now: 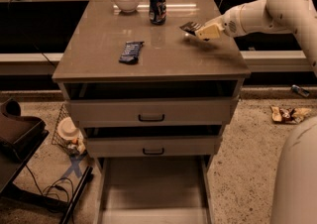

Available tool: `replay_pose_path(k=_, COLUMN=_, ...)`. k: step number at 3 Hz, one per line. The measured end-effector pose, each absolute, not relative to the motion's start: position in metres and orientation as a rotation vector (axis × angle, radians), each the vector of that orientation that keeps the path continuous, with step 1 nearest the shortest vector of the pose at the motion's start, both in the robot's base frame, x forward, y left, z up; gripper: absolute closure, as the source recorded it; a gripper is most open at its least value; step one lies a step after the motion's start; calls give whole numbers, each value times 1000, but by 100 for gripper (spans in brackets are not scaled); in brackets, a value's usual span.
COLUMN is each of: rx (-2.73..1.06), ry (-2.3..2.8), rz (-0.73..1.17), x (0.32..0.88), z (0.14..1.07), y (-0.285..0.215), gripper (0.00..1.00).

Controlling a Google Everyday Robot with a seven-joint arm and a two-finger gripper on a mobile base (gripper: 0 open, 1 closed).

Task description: Pick rxbar chocolate from bottom drawer and place on counter

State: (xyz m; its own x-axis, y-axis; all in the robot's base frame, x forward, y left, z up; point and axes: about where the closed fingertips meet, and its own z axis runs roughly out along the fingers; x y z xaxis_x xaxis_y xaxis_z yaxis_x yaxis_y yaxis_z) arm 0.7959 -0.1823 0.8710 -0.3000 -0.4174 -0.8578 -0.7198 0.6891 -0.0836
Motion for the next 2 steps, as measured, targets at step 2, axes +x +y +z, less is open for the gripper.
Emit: replay_pose_path(k=2, rx=-887, ry=1938, rz=402, x=797, z=867, y=-178, gripper=0)
